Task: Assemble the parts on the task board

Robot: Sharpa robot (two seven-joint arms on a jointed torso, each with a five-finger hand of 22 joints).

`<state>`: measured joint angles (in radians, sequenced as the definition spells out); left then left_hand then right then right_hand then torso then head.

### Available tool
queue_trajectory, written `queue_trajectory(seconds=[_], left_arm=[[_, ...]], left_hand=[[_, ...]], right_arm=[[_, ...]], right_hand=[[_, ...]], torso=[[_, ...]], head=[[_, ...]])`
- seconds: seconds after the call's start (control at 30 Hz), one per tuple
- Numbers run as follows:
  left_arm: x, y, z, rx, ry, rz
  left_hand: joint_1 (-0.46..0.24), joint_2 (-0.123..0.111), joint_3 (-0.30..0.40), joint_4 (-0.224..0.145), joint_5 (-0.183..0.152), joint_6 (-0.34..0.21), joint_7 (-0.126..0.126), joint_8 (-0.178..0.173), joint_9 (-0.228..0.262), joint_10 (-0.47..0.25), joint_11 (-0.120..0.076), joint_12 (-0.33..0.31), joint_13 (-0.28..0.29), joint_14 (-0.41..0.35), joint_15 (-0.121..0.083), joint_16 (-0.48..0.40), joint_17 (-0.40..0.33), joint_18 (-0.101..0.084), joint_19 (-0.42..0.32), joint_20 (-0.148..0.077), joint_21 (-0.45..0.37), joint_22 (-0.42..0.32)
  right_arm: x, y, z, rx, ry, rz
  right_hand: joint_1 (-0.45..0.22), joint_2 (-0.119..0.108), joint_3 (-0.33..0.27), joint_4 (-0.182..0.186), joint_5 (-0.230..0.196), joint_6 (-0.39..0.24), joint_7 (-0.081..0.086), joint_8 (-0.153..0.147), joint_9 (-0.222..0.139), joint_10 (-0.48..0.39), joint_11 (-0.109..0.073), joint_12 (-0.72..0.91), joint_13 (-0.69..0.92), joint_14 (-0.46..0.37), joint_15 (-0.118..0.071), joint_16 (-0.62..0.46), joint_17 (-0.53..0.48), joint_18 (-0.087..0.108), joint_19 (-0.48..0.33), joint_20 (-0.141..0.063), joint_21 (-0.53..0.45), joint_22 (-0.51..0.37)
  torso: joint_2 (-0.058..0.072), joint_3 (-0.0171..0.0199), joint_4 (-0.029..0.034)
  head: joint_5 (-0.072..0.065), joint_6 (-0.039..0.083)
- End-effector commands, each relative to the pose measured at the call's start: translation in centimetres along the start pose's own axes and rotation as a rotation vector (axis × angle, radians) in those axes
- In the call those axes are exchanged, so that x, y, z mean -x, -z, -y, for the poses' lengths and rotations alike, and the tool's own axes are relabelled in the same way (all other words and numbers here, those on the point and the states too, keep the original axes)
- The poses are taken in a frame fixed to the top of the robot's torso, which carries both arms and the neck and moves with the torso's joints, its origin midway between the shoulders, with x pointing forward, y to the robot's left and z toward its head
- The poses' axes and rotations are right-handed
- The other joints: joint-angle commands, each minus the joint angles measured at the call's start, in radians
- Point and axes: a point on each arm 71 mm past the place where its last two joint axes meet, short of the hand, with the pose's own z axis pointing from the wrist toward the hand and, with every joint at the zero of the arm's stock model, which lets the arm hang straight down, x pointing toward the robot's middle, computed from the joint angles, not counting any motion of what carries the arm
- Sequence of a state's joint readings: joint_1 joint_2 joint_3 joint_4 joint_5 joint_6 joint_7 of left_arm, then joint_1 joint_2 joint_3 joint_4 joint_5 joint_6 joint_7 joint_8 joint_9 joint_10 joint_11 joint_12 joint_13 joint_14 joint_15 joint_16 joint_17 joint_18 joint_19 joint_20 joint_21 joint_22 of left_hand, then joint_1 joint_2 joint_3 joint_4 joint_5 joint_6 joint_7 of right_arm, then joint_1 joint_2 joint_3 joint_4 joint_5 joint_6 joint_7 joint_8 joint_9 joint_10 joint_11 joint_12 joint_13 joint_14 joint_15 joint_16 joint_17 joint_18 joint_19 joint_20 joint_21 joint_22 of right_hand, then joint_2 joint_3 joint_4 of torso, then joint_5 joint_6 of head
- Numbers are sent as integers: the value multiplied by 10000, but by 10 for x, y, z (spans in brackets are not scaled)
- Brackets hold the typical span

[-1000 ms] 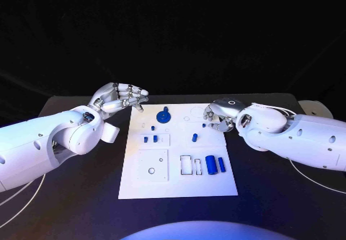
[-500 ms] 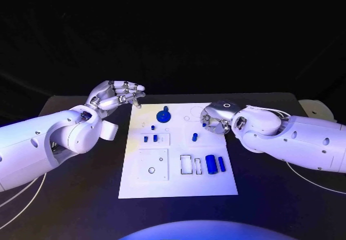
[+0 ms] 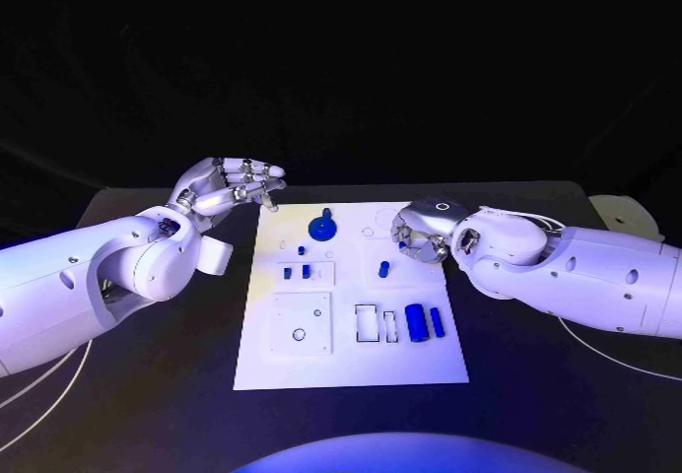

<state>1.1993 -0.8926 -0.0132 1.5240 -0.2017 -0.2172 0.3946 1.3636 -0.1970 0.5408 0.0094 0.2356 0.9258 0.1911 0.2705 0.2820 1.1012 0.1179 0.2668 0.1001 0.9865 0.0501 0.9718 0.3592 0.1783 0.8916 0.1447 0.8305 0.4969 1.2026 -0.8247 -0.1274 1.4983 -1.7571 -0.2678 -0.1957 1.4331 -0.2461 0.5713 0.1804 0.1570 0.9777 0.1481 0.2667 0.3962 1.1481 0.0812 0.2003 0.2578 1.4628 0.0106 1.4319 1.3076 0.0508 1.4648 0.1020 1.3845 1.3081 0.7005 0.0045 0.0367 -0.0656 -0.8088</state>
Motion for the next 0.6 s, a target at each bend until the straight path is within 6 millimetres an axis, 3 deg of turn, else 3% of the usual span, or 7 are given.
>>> queue_trajectory(seconds=[0.03,0.37,0.6], left_arm=[[0,0,1,-56,104,-11],[0,0,0,75,113,-36],[1,0,-1,162,103,-26]], left_hand=[[39,36,20,-59,56,-18,51,-45,-14,-19,60,-42,-16,10,26,-65,-17,38,56,-12,-29,11],[36,39,-1,-79,56,-70,87,-92,-34,-56,91,-97,-30,-11,51,-103,-32,31,25,2,-33,17],[65,59,6,-104,60,-77,93,-104,-39,-59,96,-111,-33,-18,55,-117,-38,33,15,4,-28,24]], right_arm=[[-9,0,0,-103,246,-380],[-12,0,-2,-134,443,-514],[-14,1,-2,-176,498,-680]], right_hand=[[25,104,66,1,37,76,17,47,12,12,-10,-37,-38,612,-71,33,694,-107,318,-21,54,1743],[-43,224,156,-152,134,322,-58,151,83,221,-82,-72,-79,598,-149,-6,637,-213,525,-31,550,1998],[97,440,376,-556,193,544,-137,258,187,461,-175,-139,-100,594,-234,-54,558,-247,590,-107,716,2093]], torso=[[3,6,2],[-1,4,-12],[-7,-6,5]], head=[[-12,-21],[-24,-49],[-63,-78]])
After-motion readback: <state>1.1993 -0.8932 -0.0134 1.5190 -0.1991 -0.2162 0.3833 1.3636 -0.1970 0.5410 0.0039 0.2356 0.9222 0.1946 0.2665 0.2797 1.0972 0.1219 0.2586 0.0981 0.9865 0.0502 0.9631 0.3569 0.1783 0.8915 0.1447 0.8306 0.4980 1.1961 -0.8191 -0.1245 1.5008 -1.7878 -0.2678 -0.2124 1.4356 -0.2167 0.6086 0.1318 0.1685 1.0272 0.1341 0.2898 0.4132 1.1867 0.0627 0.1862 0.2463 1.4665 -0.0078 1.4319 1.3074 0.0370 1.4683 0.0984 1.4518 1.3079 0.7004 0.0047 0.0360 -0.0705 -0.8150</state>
